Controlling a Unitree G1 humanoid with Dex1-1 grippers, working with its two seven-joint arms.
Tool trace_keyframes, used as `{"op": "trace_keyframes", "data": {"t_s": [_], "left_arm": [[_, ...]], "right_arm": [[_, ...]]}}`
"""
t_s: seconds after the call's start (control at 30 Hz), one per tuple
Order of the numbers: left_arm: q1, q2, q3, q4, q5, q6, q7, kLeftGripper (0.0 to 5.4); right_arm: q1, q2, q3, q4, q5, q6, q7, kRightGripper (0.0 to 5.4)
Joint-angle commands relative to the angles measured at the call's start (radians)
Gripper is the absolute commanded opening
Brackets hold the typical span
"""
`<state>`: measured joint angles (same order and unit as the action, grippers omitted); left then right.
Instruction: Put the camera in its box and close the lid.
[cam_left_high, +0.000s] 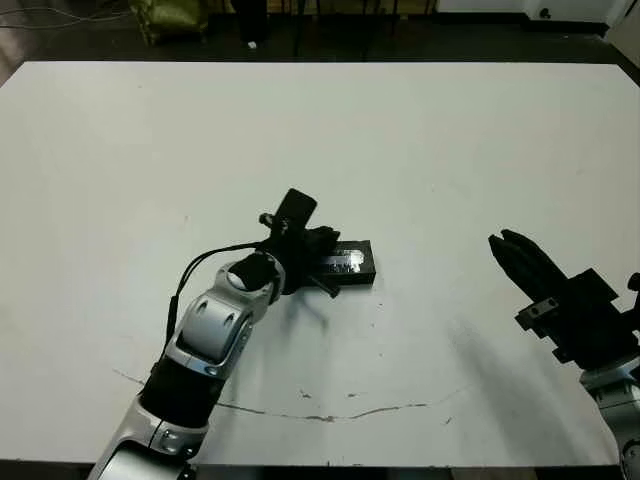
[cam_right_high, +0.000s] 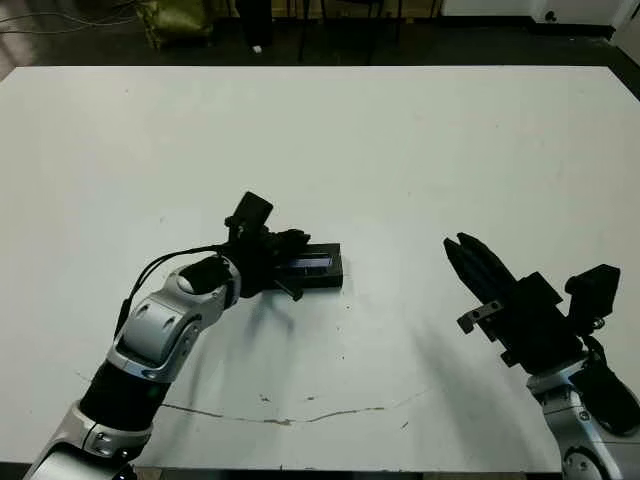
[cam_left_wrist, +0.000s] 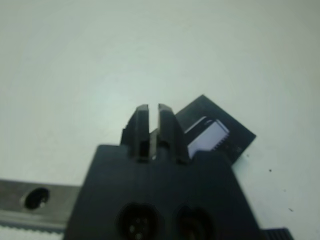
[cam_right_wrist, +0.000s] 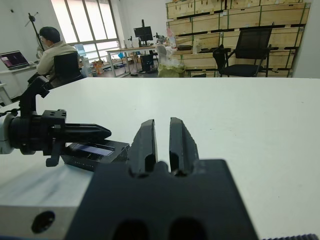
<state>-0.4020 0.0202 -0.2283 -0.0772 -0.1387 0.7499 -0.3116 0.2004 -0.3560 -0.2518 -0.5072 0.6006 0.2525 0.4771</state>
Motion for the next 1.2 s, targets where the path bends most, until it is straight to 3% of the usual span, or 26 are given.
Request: {"op": "trace_keyframes", "data": {"t_s": [0.03,0.3,0.5,0.7,0.8,0.9,1.03,1.2], "left_arm": [[0.072,0.009,0.044,-0.056,-0.03,0.043,0.015,0.02],[0.093,-0.006,0.292,-0.294,-0.187,-0.026,0.068,0.02],[0.17,0.041,0.424,-0.364,-0.267,-0.175,0.041,0.02],[0.283,0.033,0.473,-0.31,-0.207,-0.466,0.059,0.02],[0.355,-0.008,0.469,-0.192,-0.139,-0.775,0.038,0.02],[0.408,-0.035,0.454,-0.07,-0.081,-1.034,0.032,0.02],[0.46,-0.061,0.434,-0.012,-0.048,-1.173,0.064,0.02],[0.484,-0.072,0.413,0.014,-0.054,-1.217,0.091,0.02]], "right_arm": [[0.008,-0.009,-0.004,0.006,-0.003,0.012,-0.003,0.0],[0.01,-0.006,-0.003,-0.007,-0.013,0.021,-0.027,0.0],[0.002,0.005,-0.004,0.002,-0.017,0.004,-0.037,0.0],[-0.01,0.034,0.009,-0.016,-0.037,0.015,-0.117,0.0],[-0.018,0.073,0.024,-0.022,-0.083,-0.016,-0.172,0.0],[-0.025,0.099,0.052,-0.022,-0.201,-0.056,-0.24,0.0],[-0.042,0.138,0.085,0.0,-0.249,-0.083,-0.269,0.0],[-0.05,0.148,0.099,0.003,-0.276,-0.085,-0.276,0.0]]}}
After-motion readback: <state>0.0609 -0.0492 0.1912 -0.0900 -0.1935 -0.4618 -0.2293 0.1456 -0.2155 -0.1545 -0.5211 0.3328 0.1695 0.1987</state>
